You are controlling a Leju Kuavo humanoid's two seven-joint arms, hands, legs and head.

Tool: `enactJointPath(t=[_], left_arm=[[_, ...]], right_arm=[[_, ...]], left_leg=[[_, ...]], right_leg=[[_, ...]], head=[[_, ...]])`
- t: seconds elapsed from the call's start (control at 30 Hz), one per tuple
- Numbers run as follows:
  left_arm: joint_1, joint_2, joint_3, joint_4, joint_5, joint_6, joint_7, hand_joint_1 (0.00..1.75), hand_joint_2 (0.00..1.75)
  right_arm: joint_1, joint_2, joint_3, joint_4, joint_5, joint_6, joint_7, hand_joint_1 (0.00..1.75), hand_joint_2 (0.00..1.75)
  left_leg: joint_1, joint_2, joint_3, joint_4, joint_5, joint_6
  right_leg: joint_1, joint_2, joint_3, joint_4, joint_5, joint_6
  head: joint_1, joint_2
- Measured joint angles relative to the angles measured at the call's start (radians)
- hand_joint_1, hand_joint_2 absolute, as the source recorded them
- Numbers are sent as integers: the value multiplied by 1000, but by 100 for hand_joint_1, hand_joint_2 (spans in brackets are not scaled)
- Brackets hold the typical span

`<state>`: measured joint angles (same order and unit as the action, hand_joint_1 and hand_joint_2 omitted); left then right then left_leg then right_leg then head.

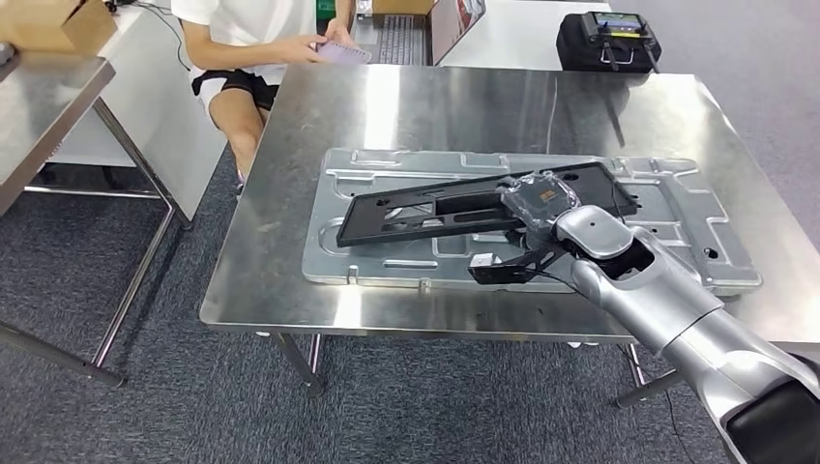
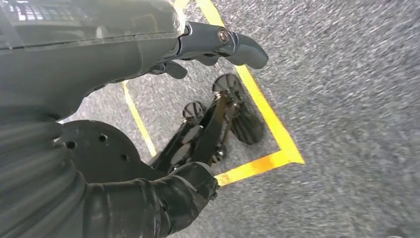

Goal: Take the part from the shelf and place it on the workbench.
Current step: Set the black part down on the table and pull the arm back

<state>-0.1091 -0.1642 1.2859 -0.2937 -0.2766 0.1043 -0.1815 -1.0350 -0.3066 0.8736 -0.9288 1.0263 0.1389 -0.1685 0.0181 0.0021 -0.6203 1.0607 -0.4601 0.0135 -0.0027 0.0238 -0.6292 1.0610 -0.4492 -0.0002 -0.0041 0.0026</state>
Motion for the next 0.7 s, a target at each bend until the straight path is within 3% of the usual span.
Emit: enactJointPath(t=[0.07,0.17,0.2,0.23,0.27,0.33,0.4,0.5,0.53,0.63,0.7], left_arm=[[-1,1,1,0,12,-4,-7,0,175],[-1,4,4,0,22,-5,-13,0,44],[-1,5,5,0,23,-5,-14,0,0],[-1,6,7,0,24,-6,-14,0,0],[-1,7,9,0,24,-6,-14,0,0],[-1,7,10,0,26,-8,-15,0,0],[-2,7,10,0,29,-10,-17,0,0],[-2,7,12,0,37,-9,-20,0,0],[-2,8,13,0,39,-8,-21,0,0],[-2,12,17,0,44,-7,-24,0,0],[-2,13,17,0,46,-7,-25,0,0]], right_arm=[[0,0,0,0,-4,-4,-2,0,0],[1,0,1,2,-8,-9,-4,0,0],[3,0,3,3,-9,-10,-4,0,0],[5,0,5,5,-10,-10,-4,0,0],[7,0,8,6,-13,-10,-5,0,0],[6,0,10,6,-18,-13,-8,0,0],[2,0,10,6,-26,-17,-10,0,0],[2,0,10,5,-35,-20,-10,0,0],[2,1,10,4,-37,-21,-11,0,0],[2,4,10,3,-38,-22,-11,0,0],[3,4,10,3,-40,-22,-11,0,0]], left_leg=[[3,3,5,-10,6,11],[6,5,8,-16,9,20],[6,5,8,-16,8,20],[7,5,9,-15,8,20],[7,5,10,-15,7,20],[7,5,15,-16,4,17],[5,6,16,-17,2,9],[3,8,18,-26,5,-10],[3,9,24,-30,8,-8],[3,10,41,-47,10,20],[5,10,45,-53,10,14]], right_leg=[[-3,-5,-10,25,-19,9],[-10,-14,-81,181,-97,24],[-13,-14,-106,229,-111,27],[-16,-15,-119,250,-107,29],[-18,-17,-115,235,-86,30],[-19,-22,-62,117,-17,27],[-12,-27,-14,15,17,19],[-3,-26,0,-16,16,6],[-4,-25,5,-23,18,6],[-5,-22,19,-41,23,7],[-2,-20,20,-38,22,2]], head=[[0,0],[0,0],[1,0],[1,0],[1,0],[1,0],[0,0],[0,0],[0,0],[-2,0],[-3,0]])
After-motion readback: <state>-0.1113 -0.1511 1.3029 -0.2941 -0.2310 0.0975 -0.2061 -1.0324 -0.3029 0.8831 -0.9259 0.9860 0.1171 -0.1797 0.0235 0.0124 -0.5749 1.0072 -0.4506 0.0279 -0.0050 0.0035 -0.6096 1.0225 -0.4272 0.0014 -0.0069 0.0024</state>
